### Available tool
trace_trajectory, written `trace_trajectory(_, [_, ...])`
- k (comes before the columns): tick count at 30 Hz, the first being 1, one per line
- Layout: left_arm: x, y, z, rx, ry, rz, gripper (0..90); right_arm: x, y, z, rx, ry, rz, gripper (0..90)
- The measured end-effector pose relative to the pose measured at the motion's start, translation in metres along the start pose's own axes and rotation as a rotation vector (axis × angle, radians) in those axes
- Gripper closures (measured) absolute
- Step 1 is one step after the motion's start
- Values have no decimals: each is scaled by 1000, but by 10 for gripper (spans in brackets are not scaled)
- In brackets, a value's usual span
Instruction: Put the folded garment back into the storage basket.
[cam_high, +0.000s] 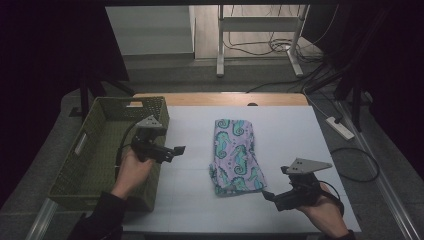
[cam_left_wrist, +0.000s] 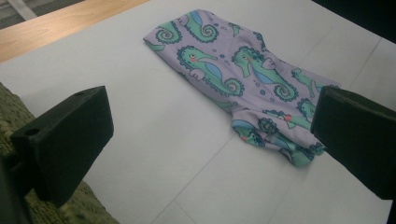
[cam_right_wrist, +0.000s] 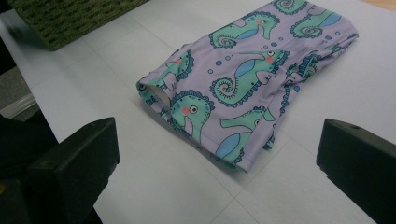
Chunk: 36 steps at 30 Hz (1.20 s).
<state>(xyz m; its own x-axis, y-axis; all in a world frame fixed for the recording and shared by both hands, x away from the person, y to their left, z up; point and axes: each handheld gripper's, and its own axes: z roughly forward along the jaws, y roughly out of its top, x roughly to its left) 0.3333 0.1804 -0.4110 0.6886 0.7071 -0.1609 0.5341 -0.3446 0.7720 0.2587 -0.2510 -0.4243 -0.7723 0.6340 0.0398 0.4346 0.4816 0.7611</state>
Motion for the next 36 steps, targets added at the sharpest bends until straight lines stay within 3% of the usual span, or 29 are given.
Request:
trace_trajectory(7, [6,11,10,-6,16,-15,0,1,3,5,5,9,-2,0])
trace_trajectory(12, [7,24,19,-7,37,-2,0,1,5,8,13,13,-5,0])
trace_trajectory(16, [9,32,28,-1,29,1,0,0,6,12,20,12,-6,0])
trace_trajectory(24, [12,43,50,33,8,22,0,-1,8,16,36,20,-11,0])
trace_trajectory(27, [14,50,60,64,21,42,0,-2,10,20,37,27,-4,0])
trace_trajectory(36, [19,61,79,92,9,39,0,-3,12,28,48,19,-23,0])
